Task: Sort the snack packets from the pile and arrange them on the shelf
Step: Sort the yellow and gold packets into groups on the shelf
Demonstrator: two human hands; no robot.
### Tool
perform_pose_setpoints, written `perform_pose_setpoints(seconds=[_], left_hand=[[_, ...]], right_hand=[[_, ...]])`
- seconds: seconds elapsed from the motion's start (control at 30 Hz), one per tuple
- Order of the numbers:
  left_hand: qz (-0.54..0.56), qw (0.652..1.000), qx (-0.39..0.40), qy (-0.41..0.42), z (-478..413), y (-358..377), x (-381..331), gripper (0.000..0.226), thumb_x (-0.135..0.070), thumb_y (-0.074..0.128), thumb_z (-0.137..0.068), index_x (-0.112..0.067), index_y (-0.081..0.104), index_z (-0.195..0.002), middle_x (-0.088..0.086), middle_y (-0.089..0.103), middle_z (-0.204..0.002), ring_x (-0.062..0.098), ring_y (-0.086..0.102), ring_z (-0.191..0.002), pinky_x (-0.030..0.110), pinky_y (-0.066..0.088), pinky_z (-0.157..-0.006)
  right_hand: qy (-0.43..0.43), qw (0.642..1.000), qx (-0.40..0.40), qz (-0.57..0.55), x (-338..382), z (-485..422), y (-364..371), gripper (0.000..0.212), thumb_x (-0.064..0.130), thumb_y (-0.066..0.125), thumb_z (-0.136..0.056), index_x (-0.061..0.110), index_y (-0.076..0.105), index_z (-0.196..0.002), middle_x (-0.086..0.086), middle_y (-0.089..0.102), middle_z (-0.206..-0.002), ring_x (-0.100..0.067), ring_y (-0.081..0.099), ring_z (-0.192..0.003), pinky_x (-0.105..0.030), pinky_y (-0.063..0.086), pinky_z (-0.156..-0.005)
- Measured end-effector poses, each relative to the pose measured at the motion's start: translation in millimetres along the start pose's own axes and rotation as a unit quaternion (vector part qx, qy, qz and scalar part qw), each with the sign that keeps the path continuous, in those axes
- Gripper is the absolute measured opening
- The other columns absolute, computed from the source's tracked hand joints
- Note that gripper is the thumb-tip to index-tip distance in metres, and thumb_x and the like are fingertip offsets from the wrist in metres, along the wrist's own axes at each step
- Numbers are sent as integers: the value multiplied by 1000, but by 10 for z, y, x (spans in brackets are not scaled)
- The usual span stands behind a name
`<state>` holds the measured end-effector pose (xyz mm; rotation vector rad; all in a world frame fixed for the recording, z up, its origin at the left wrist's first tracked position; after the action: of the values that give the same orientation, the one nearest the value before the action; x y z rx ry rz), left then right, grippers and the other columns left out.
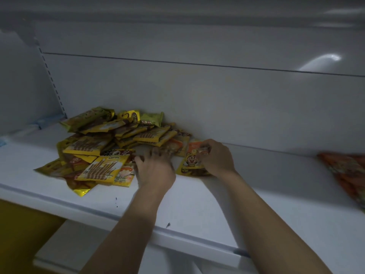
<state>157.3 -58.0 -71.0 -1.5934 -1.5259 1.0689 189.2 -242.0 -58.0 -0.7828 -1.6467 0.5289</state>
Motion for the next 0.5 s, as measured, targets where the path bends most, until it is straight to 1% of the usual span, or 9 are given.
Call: perform_pose_setpoints(seconds=[0.07,0.13,0.2,0.23,0.3,0.37,0.4,0.43,0.5], left_hand=[[31,999,14,34,20,47,-91,33,-38,49,-93,-16,74,-91,15,62,-109,37,55,-100,46,37,-84],[106,992,20,66,22,61,-165,46,-52,38,-92,-23,74,-89,12,65,-110,36,57,-103,43,46,-81],[181,981,32,61,8,78,-151,52,-55,29,-90,-25,71,-93,7,67,-106,32,60,-101,41,49,-78],[190,980,29,51,10,53,-129,52,-53,28,-90,-24,69,-101,7,68,-104,32,60,-99,40,48,-78],[144,989,30,29,18,44,-88,49,-50,34,-92,-22,63,-119,9,68,-103,34,58,-101,41,42,-81],[58,997,42,13,38,77,-70,55,-57,40,-89,-22,60,-126,13,68,-103,37,56,-102,44,37,-82],[23,999,47,7,54,93,-70,59,-62,40,-87,-21,63,-122,16,68,-98,38,58,-97,44,37,-80],[3,999,47,3,68,90,-75,59,-64,40,-85,-20,69,-111,17,68,-89,39,59,-89,44,38,-76],[-16,1000,3,16,79,29,-113,50,-60,47,-85,-19,74,-94,16,65,-74,37,59,-77,41,37,-69]], right_hand=[[7,1000,1,15,-12,5,3,24,23,62,-89,23,63,-114,2,66,-108,-21,60,-104,-27,42,-75],[3,999,0,36,-18,-18,-34,28,20,59,-90,21,62,-117,-1,65,-115,-22,59,-108,-28,44,-79],[4,999,0,46,-48,-41,-68,31,15,58,-87,20,62,-117,-3,65,-117,-23,58,-110,-29,45,-81],[8,999,3,42,-70,-45,-80,32,13,59,-85,20,62,-116,-2,65,-117,-23,58,-109,-28,43,-79],[10,999,9,30,-96,-57,-95,32,9,59,-84,21,63,-113,1,64,-112,-21,58,-107,-26,41,-76],[4,1000,12,20,-82,-65,-104,30,8,59,-83,22,64,-110,5,64,-104,-18,59,-103,-26,40,-74],[1,1000,14,21,-75,-71,-99,31,9,59,-83,24,65,-109,6,65,-104,-17,60,-102,-26,41,-74],[-3,1000,17,25,-71,-76,-88,32,9,59,-83,26,66,-109,6,67,-106,-18,60,-103,-27,44,-76],[-10,999,22,38,-59,-83,-75,35,10,58,-83,29,68,-110,4,68,-109,-18,61,-104,-29,48,-81]])
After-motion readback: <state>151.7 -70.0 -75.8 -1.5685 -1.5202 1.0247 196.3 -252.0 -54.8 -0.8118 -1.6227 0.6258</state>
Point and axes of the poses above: each hand's wrist, its own z-axis away from the middle knuckle, its own y-axis out of the palm, x = y × z, the point moved 9 cm from there along -z, towards the middle knuckle
